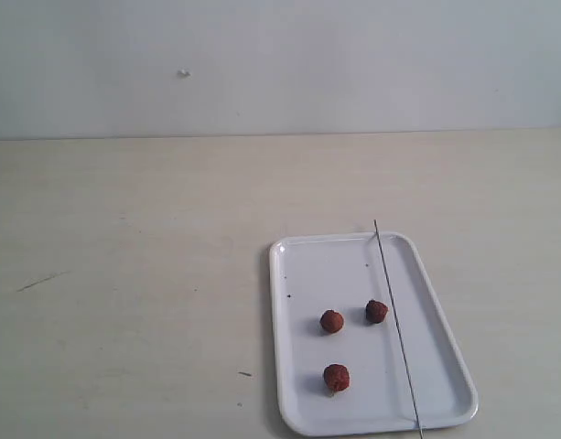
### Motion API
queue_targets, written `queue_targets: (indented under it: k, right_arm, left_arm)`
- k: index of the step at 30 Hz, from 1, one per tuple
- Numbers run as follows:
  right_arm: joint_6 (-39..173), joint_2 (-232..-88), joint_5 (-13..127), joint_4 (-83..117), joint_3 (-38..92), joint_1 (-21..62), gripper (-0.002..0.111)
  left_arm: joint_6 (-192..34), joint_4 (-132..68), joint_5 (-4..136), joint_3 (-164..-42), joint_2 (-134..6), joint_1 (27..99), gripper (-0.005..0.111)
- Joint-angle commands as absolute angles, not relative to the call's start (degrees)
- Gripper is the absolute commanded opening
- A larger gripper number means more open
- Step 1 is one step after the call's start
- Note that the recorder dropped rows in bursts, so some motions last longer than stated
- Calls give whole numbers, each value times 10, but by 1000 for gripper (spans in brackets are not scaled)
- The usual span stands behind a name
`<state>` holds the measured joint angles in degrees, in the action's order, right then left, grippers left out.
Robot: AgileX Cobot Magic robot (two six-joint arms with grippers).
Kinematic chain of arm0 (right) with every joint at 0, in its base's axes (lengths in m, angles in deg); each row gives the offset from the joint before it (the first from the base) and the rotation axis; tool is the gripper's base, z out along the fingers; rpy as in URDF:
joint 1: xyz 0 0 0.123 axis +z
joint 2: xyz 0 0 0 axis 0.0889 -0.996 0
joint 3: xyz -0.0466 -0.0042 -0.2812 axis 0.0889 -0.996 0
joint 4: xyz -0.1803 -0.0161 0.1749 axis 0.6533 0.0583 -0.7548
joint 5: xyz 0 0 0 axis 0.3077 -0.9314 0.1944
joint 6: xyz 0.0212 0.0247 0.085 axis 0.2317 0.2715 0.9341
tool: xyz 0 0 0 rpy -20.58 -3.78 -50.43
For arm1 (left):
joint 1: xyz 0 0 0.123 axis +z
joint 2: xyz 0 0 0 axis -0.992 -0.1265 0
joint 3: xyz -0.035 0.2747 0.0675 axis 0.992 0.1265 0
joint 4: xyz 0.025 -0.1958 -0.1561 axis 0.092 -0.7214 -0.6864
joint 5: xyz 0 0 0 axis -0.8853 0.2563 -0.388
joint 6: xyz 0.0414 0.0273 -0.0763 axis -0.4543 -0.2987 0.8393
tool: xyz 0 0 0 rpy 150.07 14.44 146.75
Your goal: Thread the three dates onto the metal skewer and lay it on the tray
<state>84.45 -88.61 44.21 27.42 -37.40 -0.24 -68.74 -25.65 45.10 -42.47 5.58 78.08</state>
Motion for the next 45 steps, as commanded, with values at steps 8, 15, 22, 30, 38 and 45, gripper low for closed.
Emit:
queue_targets:
  k: [8, 15, 22, 30, 38, 45]
  right_arm:
    - [925, -883, 702, 256, -377, -6, 0]
    - [1076, -883, 813, 180, -377, -6, 0]
    - [809, -947, 807, 13, -285, -6, 0]
    - [299, -1266, 595, -311, -107, -6, 0]
    - [336, -1569, 411, -257, 51, -6, 0]
    - [700, -1703, 168, 132, 198, -4, 0]
  left_arm:
    - [-684, -256, 454, -424, 59, 782, 0]
    - [-684, -256, 454, -424, 59, 782, 0]
    - [-684, -256, 454, -424, 59, 782, 0]
    - [-684, -256, 454, -424, 59, 782, 0]
    - [-684, -256, 454, -424, 59, 782, 0]
    - [-684, -256, 454, -424, 59, 782, 0]
